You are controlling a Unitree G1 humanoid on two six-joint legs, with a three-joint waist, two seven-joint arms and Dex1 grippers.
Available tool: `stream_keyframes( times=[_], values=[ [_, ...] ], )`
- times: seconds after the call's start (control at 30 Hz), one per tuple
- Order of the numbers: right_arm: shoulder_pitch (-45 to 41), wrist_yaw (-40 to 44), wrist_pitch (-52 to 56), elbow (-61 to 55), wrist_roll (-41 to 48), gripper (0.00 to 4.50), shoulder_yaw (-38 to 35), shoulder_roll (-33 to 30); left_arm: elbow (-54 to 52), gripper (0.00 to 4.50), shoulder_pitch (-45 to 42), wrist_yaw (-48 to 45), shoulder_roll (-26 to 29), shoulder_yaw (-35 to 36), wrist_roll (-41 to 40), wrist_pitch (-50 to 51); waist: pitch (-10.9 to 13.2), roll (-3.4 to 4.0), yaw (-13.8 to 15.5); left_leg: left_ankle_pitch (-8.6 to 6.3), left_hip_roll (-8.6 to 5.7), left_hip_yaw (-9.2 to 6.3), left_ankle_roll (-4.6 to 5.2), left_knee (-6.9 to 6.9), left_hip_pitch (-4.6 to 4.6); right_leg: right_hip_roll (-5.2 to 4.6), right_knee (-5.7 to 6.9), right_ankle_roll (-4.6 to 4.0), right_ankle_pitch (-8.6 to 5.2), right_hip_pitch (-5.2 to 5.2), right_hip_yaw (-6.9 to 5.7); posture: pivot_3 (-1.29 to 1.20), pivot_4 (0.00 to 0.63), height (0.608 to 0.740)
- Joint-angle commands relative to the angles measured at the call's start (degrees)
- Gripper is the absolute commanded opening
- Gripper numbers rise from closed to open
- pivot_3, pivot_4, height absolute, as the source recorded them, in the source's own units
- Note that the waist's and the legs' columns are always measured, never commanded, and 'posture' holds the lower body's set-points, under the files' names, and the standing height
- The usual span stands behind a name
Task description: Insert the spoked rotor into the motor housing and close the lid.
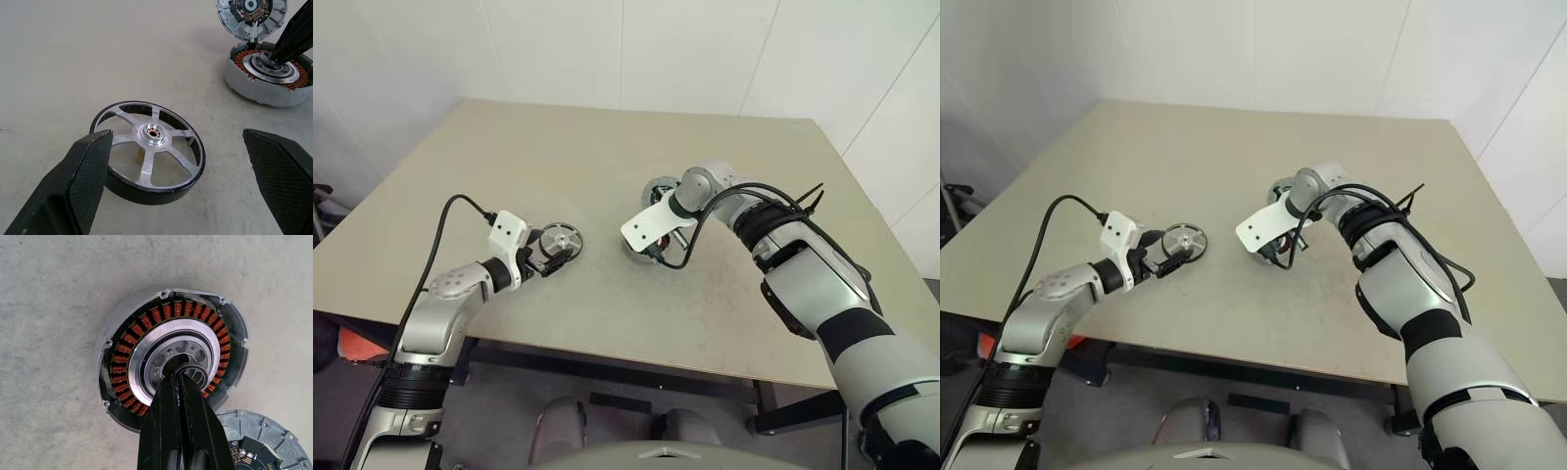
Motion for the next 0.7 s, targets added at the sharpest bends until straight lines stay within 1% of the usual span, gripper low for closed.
stream_keyframes(
  times=[0.03,0.7],
  values=[
    [-1.99,0.65,-0.47,-1.31,0.61,0.02,-0.75,-0.78,-1.08,4.50,-1.37,-0.09,0.62,1.22,-0.15,-0.95,0.00,0.00,0.01,0.00,0.00,0.00,0.00,0.00,0.00,0.00,0.00,0.00,0.00,0.00,0.00,0.00,0.000,0.740],
    [-0.87,2.74,-0.98,-4.87,1.21,0.02,-0.81,-1.26,-0.47,4.50,-1.86,-0.36,0.47,0.93,0.15,-1.19,0.00,0.00,-0.02,0.00,0.01,0.00,0.00,0.01,0.00,0.00,0.01,0.00,0.00,-0.01,-0.01,0.00,0.000,0.740]
  ],
)
